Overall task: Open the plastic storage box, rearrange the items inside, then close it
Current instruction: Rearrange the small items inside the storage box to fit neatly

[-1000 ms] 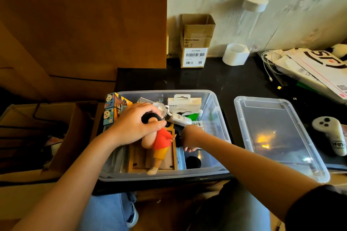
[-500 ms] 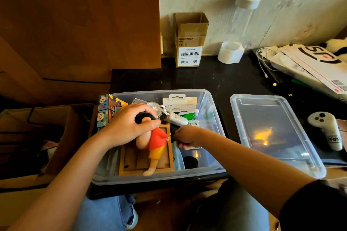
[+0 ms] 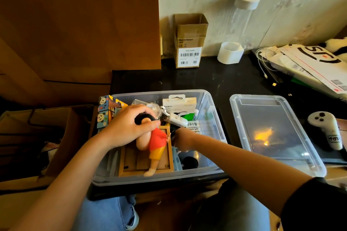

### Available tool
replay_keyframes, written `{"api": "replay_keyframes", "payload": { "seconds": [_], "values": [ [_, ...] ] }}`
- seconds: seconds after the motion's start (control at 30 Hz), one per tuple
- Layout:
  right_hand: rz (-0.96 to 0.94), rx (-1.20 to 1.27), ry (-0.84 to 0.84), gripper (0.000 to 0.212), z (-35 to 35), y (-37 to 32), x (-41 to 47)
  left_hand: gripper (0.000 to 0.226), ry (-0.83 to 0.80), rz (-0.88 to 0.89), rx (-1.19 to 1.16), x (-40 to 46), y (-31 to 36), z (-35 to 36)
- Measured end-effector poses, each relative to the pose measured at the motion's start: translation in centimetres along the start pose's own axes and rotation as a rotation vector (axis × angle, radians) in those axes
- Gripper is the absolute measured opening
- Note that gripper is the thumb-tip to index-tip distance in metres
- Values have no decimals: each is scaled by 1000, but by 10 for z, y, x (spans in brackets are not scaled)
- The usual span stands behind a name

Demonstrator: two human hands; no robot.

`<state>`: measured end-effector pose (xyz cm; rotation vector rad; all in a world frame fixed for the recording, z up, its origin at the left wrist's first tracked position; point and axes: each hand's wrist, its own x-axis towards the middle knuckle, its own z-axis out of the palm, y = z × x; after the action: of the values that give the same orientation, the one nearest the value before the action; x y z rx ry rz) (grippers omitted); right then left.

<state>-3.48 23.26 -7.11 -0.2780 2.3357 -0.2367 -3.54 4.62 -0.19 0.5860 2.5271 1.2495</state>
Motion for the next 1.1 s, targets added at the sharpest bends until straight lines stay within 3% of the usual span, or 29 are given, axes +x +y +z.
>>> {"api": "replay_keyframes", "payload": {
  "seconds": [0.17, 0.27, 0.37, 0.5, 0.6, 0.7, 0.93, 1.1],
  "values": [
    [-10, 656, -127, 32, 1, 3, -5, 53, -5, -14, -37, 0, 0, 0],
    [-20, 533, -200, 18, 4, -3, -8, 51, -12, -21, -48, 0, 1, -1],
    [-43, 394, -149, 34, 9, -8, -5, 53, -12, -22, -31, 0, 2, 0],
    [-131, 257, -60, 30, 16, -15, 0, 55, -5, -27, -17, 1, 2, 1],
    [-146, 188, -96, 31, 13, -13, 0, 55, -10, -32, -19, 1, 2, 1],
    [-126, 211, -35, 36, 9, -7, -2, 52, -9, -26, -17, 1, 2, 0],
    [-115, 34, -21, 20, 17, -14, 9, 52, -18, -31, -17, 1, 0, 0],
    [-114, -55, 47, 22, 21, -13, 12, 50, -18, -32, -24, 0, 0, 0]
  ]
}}
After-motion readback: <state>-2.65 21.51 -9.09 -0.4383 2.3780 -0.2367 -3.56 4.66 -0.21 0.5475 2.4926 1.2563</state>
